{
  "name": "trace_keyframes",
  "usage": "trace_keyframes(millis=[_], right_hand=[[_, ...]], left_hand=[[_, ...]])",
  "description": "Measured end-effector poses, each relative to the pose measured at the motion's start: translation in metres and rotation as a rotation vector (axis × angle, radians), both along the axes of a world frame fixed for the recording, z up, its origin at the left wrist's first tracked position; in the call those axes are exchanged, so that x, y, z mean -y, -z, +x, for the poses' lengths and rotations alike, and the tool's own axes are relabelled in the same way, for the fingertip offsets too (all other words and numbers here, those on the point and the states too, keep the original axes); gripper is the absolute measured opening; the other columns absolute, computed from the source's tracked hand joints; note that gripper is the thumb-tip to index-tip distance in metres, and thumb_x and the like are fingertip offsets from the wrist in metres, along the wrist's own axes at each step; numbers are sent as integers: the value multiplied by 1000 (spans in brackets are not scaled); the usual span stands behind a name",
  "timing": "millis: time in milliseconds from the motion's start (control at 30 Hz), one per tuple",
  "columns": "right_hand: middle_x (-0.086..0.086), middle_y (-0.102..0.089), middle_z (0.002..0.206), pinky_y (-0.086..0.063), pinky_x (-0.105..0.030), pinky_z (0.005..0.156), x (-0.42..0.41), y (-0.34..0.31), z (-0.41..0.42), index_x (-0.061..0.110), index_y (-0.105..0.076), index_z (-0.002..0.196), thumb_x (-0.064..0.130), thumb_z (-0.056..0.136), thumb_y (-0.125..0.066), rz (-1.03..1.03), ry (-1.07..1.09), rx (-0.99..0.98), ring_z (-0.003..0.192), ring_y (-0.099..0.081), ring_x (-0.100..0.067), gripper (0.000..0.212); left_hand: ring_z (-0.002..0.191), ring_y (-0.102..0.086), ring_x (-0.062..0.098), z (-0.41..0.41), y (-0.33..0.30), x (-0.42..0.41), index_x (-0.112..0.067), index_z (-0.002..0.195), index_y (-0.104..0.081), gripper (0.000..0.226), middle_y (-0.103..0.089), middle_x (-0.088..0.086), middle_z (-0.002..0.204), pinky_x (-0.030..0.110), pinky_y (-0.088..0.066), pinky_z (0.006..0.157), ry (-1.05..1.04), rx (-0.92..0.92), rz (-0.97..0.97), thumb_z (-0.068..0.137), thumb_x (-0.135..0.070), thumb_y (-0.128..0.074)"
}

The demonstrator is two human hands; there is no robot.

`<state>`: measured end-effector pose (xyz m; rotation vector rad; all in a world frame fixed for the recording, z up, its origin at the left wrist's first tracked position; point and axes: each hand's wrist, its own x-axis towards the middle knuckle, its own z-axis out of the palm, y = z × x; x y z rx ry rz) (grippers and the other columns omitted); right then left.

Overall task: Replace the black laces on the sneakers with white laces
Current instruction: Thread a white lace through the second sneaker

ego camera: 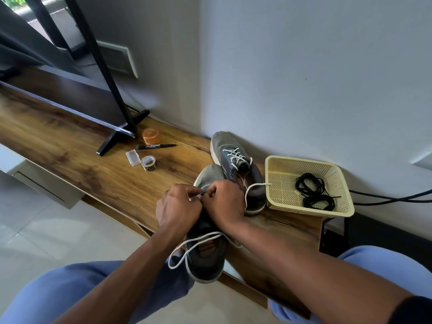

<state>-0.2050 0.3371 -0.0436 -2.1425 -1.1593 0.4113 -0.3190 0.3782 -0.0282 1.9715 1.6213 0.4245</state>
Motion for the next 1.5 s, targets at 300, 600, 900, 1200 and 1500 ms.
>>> trace_keyframes(millis=[300,600,900,1200,1500], right_hand=[[-1,-74,78,-53,-33,66,2,-1,8,22,-78,78,28,76,-71,-42,-41,-80,79,-69,-24,9],[2,-76,85,-48,-28,73,-2,-5,10,27,-80,88,26,75,-67,-72,-109,-10,87,-70,-25,18],[-4,-73,80,-52,-38,70,-6,-3,15,16,-74,77,25,79,-69,-44,-211,115,83,-68,-30,10],[-9,-61,97,-36,-35,64,-10,-8,13,11,-70,90,27,93,-66,-86,-345,384,87,-67,-37,17],[-17,-63,94,-31,-37,63,-11,-10,14,4,-64,83,24,93,-66,-64,-405,407,84,-64,-42,22]], left_hand=[[101,-70,14,-1,1,-6,-43,105,-81,25,-78,-17,106,26,-42,72,41,60,-46,89,-27,-69],[86,-54,3,-3,0,-10,-39,108,-81,25,-78,-14,110,23,-37,66,56,48,-20,91,-26,-69],[104,-70,12,-3,-5,-12,-39,112,-80,28,-78,-14,114,19,-36,61,149,-24,46,93,-23,-68],[107,-68,9,-4,-1,-16,-38,115,-79,27,-77,-14,116,21,-37,68,123,-21,10,93,-27,-68],[91,-61,6,-5,-3,-16,-38,116,-79,28,-77,-13,115,19,-38,63,147,-13,-15,94,-26,-67]])
